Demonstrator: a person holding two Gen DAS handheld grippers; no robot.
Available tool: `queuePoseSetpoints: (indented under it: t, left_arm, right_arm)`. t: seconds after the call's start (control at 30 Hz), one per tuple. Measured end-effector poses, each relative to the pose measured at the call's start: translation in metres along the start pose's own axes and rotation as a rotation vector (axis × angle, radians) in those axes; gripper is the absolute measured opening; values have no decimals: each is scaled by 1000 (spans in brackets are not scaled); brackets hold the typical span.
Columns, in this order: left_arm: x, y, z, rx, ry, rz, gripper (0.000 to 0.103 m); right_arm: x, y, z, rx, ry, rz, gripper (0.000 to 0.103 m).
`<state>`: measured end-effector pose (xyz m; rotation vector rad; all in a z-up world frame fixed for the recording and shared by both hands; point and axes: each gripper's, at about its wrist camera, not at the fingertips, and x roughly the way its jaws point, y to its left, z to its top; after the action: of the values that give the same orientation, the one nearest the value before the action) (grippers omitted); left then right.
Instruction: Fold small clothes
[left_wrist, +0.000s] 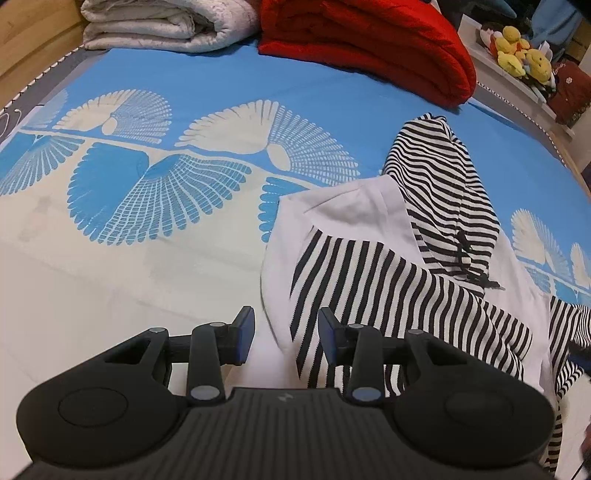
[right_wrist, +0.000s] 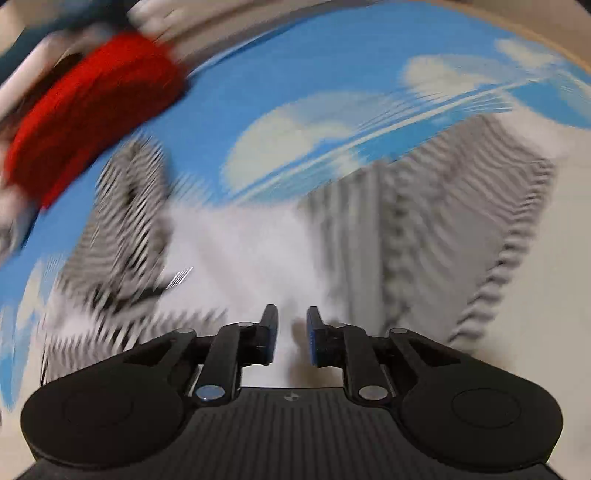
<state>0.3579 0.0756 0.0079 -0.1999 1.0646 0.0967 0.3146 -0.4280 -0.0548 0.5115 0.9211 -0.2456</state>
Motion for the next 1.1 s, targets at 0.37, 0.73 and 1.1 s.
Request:
queuePoseSetpoints:
  t: [0.37, 0.73, 1.1]
  left_arm:
    - [2, -11, -3, 42, -3, 2, 43]
    - [4, -14, -3, 76, -4, 4, 43]
    - [-11, -5, 4, 41, -36, -30, 43]
  right_arm:
    - [-6, -179, 81, 450, -208, -162, 32]
    - [30, -234, 86, 559, -188, -138, 34]
    - [-40, -197, 96, 535, -416, -159, 3]
